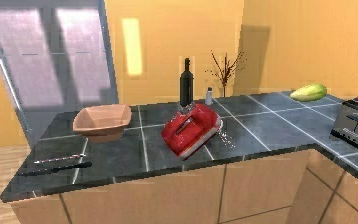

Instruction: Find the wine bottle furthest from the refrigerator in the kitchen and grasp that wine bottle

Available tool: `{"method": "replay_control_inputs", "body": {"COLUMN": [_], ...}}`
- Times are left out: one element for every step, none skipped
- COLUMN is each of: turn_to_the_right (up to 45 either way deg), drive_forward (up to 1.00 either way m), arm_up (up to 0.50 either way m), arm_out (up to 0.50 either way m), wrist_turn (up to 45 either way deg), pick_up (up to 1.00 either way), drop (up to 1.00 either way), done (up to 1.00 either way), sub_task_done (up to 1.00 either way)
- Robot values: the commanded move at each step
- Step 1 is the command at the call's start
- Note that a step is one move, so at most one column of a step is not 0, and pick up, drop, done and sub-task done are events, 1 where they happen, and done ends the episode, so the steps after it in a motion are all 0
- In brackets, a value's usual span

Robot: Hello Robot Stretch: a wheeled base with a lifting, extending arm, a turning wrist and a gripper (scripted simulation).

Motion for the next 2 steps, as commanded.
{"method": "replay_control_inputs", "body": {"turn_to_the_right": [0.0,0.0], "drive_forward": [0.00,0.00], "arm_up": [0.00,0.00], "arm_out": [0.00,0.00], "wrist_turn": [12.0,0.0], "pick_up": [0.00,1.00], "drop": [0.00,0.00], "done": [0.00,0.00], "sub_task_done": [0.00,0.00]}}
